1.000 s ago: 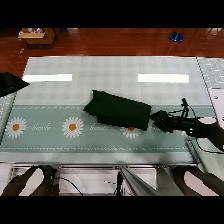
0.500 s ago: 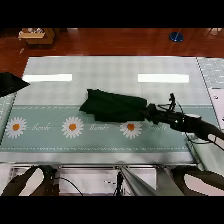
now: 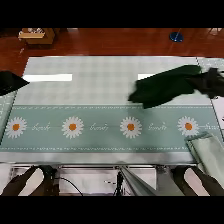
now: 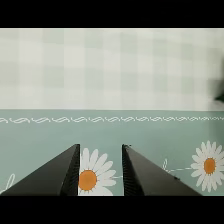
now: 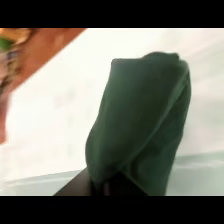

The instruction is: Fold the shirts.

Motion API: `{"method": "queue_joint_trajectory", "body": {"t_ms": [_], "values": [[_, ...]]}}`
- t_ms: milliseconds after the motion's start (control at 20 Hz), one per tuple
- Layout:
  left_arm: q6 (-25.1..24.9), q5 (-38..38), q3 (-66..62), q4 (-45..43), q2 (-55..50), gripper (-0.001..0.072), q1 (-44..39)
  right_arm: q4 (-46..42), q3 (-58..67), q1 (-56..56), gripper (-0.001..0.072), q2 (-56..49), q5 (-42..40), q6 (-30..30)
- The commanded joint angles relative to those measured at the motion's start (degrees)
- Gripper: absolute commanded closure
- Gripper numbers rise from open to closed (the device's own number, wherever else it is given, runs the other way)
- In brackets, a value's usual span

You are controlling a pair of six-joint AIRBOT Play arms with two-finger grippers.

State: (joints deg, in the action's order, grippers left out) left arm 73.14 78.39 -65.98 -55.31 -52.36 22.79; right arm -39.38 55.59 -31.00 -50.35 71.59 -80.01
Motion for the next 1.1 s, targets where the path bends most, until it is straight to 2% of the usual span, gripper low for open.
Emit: {"method": "queue_joint_trajectory", "body": {"t_ms": [0,150,350,650,750,1050], "values": [[-0.02,-0.83,-0.02,0.00,-0.83,0.0373,0.04,-23.28,11.10,-16.76,0.0686,4.61,18.67,-8.76],[-0.31,-2.47,-0.02,0.00,-1.38,0.0373,0.04,-32.54,14.58,-29.46,0.0686,4.63,28.50,-6.49],[-0.68,-5.60,-0.02,-0.02,-2.05,0.0373,0.07,-42.77,14.56,-37.83,0.0686,4.57,33.70,-6.21],[-1.27,-13.00,-0.02,-0.52,-3.15,0.0373,0.11,-60.59,13.94,-38.47,0.0686,4.57,34.25,-7.06],[-3.98,-14.40,-0.02,-0.66,-3.67,0.0374,0.20,-66.31,11.78,-38.47,0.0686,4.57,34.25,-7.13],[-4.11,-18.62,-0.09,-0.68,-4.24,0.0374,1.75,-81.33,3.02,-38.47,0.0686,4.87,32.68,-7.23]]}}
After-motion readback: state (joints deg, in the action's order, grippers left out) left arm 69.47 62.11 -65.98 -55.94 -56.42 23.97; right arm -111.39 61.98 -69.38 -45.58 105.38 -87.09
